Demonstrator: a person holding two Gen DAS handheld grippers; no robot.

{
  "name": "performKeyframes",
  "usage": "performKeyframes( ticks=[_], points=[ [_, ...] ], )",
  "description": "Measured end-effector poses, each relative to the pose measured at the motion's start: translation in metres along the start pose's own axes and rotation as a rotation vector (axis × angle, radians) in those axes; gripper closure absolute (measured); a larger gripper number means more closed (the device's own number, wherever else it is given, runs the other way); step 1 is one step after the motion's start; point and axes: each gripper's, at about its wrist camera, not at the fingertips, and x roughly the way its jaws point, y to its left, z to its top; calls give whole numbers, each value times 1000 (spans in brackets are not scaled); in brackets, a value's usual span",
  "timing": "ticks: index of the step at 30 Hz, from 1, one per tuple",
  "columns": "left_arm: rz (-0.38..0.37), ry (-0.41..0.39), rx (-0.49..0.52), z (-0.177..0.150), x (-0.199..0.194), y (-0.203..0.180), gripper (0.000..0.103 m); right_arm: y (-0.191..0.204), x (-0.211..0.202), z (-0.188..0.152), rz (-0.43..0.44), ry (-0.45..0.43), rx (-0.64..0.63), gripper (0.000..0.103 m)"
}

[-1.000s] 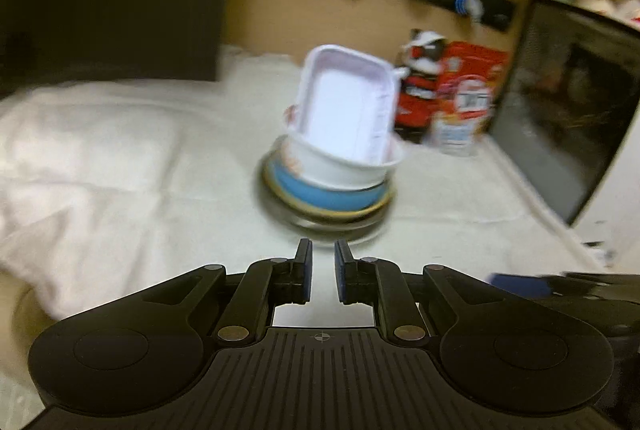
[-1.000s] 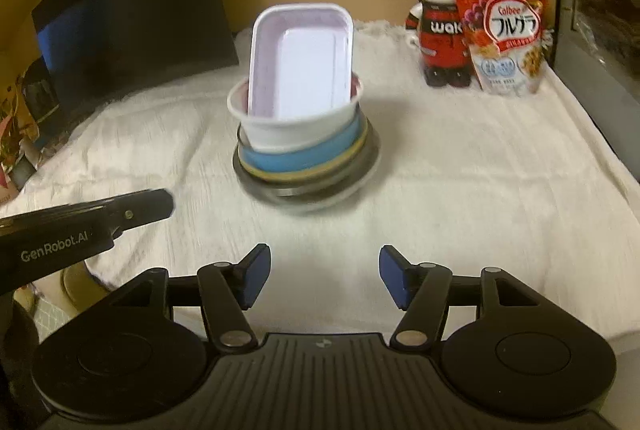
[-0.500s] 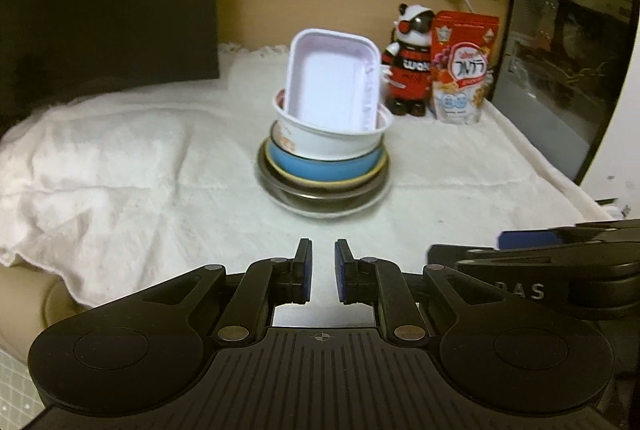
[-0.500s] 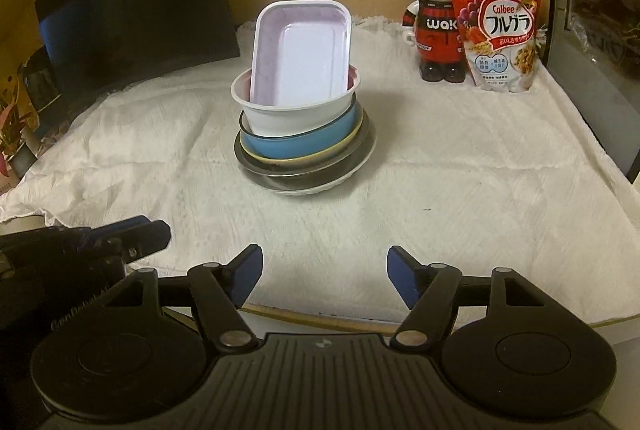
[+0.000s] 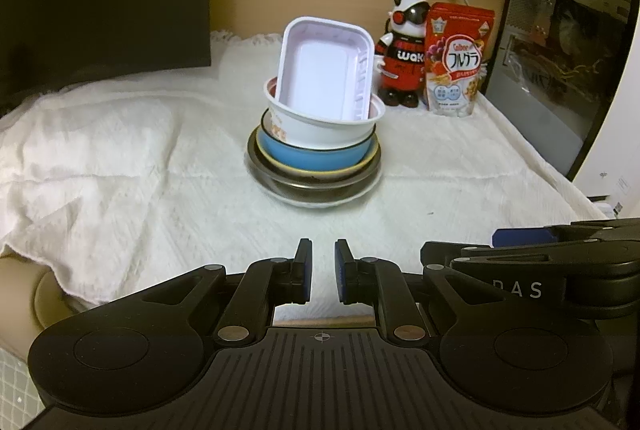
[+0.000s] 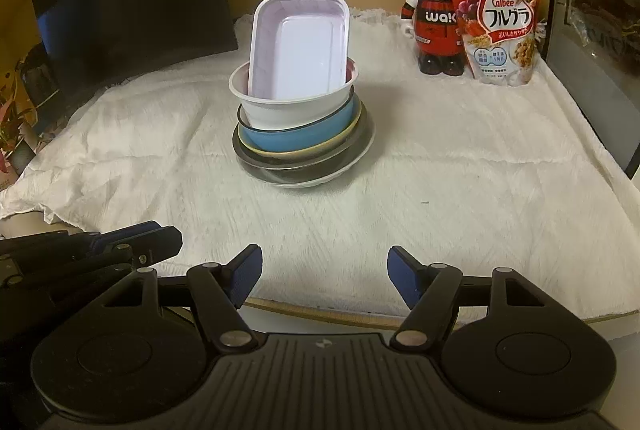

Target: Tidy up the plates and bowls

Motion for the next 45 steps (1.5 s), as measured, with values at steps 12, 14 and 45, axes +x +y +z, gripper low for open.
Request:
performKeyframes(
  ticks=[12, 14, 45],
  points=[
    [12, 6, -14, -4, -3, 4, 88, 4, 1, 0, 10, 3, -8, 33],
    [13, 5, -17, -4, -4, 4, 88, 4, 1, -1, 12, 4, -13, 33],
    [0, 5, -30, -4, -5, 4, 88, 6, -2, -1, -10, 3, -6, 33]
  ],
)
